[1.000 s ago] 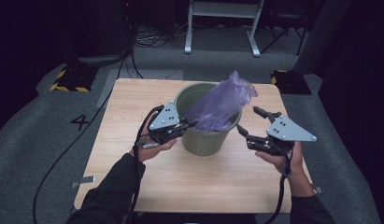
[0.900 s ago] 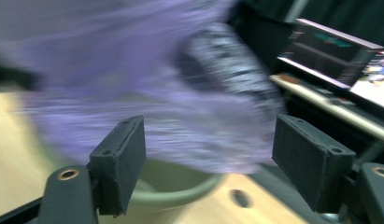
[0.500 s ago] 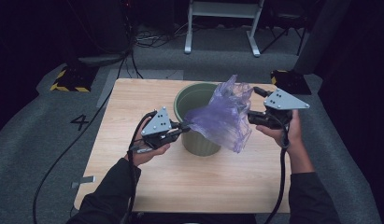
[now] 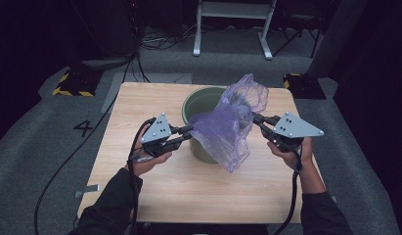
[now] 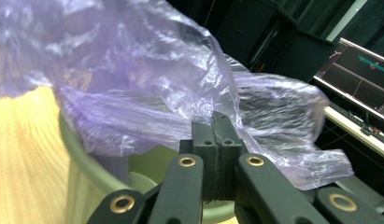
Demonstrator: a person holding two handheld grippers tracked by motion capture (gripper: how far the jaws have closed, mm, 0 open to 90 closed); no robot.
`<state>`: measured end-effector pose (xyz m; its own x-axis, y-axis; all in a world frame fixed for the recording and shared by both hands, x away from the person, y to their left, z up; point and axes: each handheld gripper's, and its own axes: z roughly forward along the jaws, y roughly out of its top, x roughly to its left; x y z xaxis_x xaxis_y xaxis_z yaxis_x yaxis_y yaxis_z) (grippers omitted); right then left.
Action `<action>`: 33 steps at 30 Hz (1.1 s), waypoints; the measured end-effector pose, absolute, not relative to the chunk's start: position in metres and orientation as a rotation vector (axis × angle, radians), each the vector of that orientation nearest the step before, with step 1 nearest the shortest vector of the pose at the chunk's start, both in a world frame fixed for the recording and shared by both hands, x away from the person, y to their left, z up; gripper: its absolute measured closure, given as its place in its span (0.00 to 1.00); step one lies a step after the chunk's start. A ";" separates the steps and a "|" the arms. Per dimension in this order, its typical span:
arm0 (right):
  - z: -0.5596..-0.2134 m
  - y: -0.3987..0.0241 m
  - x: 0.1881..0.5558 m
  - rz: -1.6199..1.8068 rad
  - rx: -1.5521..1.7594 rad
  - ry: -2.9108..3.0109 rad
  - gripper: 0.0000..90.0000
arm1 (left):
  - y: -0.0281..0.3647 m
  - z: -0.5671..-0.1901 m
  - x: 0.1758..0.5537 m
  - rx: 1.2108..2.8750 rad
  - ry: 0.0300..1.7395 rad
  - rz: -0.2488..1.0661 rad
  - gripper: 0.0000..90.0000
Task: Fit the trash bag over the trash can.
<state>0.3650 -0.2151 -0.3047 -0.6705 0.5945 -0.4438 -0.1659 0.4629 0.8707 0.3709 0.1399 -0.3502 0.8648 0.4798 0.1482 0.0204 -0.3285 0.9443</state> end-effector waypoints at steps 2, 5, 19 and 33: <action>-0.306 -0.215 0.361 1.281 0.351 1.960 1.00 | 0.142 -0.351 0.369 1.862 0.357 0.461 0.75; -0.308 -0.215 0.354 1.282 0.344 1.959 1.00 | 0.141 -0.351 0.362 1.871 0.356 0.476 0.50; -0.322 -0.223 0.344 1.337 0.385 1.922 1.00 | 0.154 -0.338 0.329 1.841 0.298 0.457 0.21; -0.324 -0.221 0.331 1.363 0.342 1.918 1.00 | 0.146 -0.304 0.321 1.790 0.236 0.460 0.21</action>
<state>0.3310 -0.2208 -0.3239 -0.6866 0.5962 -0.4161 -0.1972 0.3982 0.8959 0.3214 0.1458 -0.3040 0.9006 0.3935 0.1844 -0.0796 -0.2676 0.9602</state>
